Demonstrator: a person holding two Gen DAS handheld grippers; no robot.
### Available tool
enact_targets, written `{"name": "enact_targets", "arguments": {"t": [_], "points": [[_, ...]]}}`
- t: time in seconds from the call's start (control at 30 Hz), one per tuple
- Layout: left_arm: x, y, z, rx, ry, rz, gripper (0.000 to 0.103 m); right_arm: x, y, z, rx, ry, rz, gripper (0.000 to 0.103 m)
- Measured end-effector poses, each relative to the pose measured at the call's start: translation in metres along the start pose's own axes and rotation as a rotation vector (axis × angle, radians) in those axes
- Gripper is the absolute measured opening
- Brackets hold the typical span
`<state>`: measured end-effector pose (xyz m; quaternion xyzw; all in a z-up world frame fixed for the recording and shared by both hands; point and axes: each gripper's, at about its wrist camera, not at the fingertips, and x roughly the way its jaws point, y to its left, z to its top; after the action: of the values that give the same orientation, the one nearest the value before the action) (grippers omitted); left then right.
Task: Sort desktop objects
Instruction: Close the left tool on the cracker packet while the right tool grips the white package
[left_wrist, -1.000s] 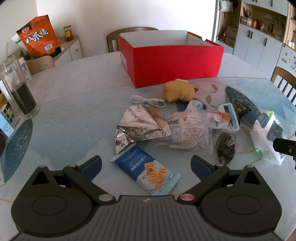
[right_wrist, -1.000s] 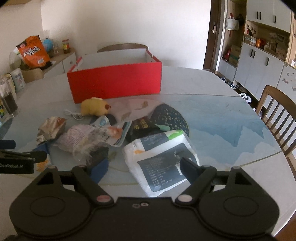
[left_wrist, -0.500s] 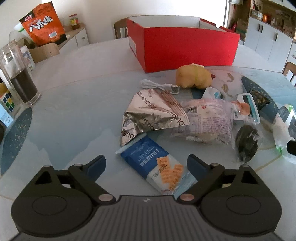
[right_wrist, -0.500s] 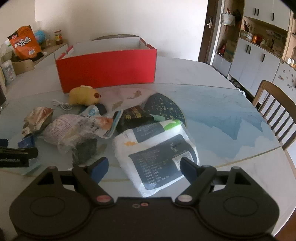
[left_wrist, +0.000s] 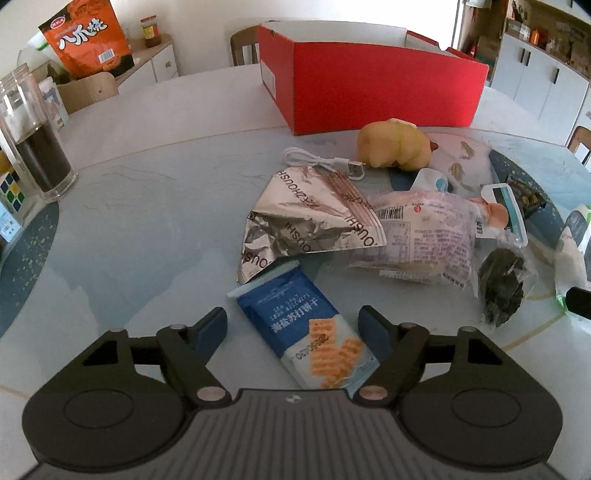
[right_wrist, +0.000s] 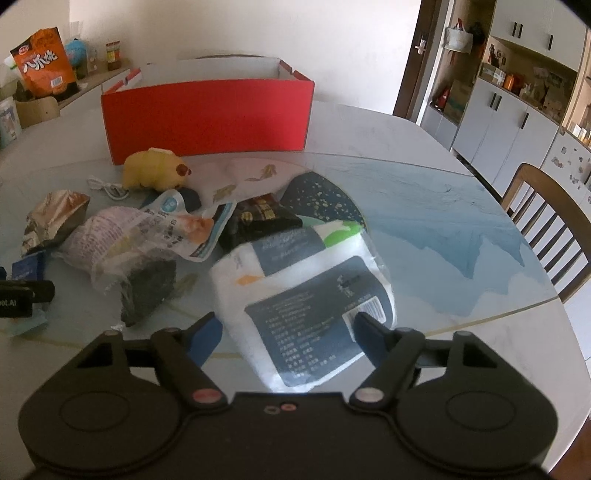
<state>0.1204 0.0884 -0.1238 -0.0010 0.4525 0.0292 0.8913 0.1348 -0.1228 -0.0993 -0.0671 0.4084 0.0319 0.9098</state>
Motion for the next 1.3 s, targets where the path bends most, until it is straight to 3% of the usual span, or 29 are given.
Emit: {"name": "enact_targets", "arguments": {"t": [0.27,0.33,0.37,0.57,1.3], "points": [[-0.003,-0.003,0.002,0.011,-0.008,-0.010,0.049,0.000,-0.002,0.000,0.001,0.005,0.017,0.053],[-0.003,-0.004,0.002,0.016,-0.009,-0.008,0.046,-0.001,-0.003,0.001,-0.004,0.003,0.027,0.037],[-0.003,-0.004,0.003,0.015,-0.009,-0.008,0.045,-0.002,-0.002,0.001,-0.012,0.003,0.031,0.024],[-0.006,-0.004,0.002,0.010,-0.008,-0.003,0.040,-0.006,-0.004,0.003,-0.024,-0.016,0.024,0.006],[-0.055,-0.006,0.012,0.038,-0.097,-0.033,0.036,-0.052,-0.039,0.028,0.067,-0.149,0.026,0.003]]}}
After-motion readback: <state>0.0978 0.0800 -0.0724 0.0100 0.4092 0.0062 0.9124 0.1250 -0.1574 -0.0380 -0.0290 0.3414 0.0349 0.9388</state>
